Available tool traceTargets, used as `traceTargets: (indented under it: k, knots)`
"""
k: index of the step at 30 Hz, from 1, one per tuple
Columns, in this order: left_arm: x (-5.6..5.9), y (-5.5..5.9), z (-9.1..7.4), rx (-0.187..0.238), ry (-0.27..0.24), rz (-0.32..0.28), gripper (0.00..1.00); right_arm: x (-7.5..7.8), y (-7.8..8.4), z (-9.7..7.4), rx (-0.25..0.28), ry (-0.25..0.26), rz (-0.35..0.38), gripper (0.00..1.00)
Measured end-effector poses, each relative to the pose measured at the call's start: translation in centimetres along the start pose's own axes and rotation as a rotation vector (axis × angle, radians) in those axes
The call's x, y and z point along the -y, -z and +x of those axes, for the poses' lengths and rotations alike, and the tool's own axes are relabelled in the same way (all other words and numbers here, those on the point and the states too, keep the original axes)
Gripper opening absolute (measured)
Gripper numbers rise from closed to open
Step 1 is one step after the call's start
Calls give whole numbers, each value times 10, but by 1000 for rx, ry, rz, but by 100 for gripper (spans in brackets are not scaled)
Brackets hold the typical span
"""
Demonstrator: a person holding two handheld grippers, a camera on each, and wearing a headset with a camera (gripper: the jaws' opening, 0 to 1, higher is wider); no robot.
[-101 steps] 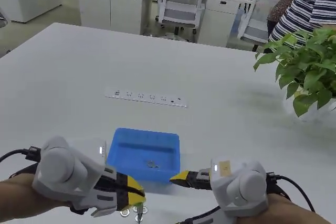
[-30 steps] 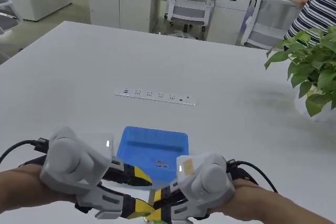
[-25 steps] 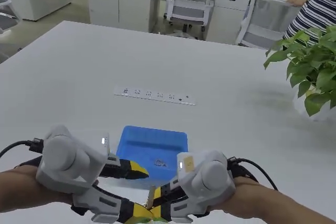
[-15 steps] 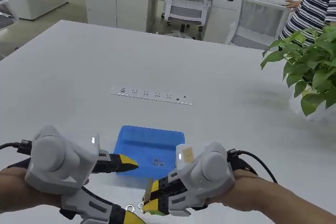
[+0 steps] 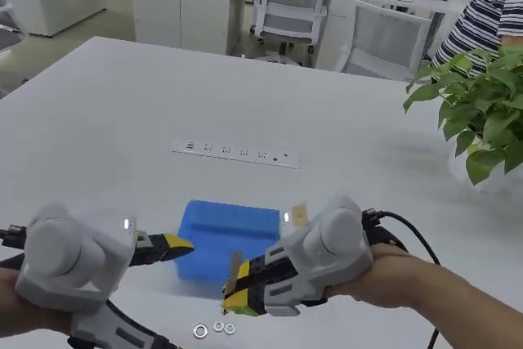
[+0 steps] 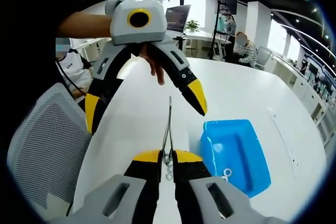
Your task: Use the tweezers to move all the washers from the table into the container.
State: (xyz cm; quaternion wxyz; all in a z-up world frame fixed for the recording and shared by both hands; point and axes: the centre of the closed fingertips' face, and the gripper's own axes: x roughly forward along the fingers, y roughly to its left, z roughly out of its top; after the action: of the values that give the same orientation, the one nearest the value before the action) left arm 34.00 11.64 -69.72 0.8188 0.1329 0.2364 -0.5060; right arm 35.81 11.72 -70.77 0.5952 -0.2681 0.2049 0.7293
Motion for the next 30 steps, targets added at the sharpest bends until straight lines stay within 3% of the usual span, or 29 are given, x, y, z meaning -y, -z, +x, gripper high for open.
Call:
traceTargets:
  k: [17,30]
  knots:
    - [-12,1,-7,-3,-16,-12,99,30,-21,-12,27,22,10,9]
    - [-25,-6,-7,11,-37,-8,99,64,-19,-15,24,85,-44,9]
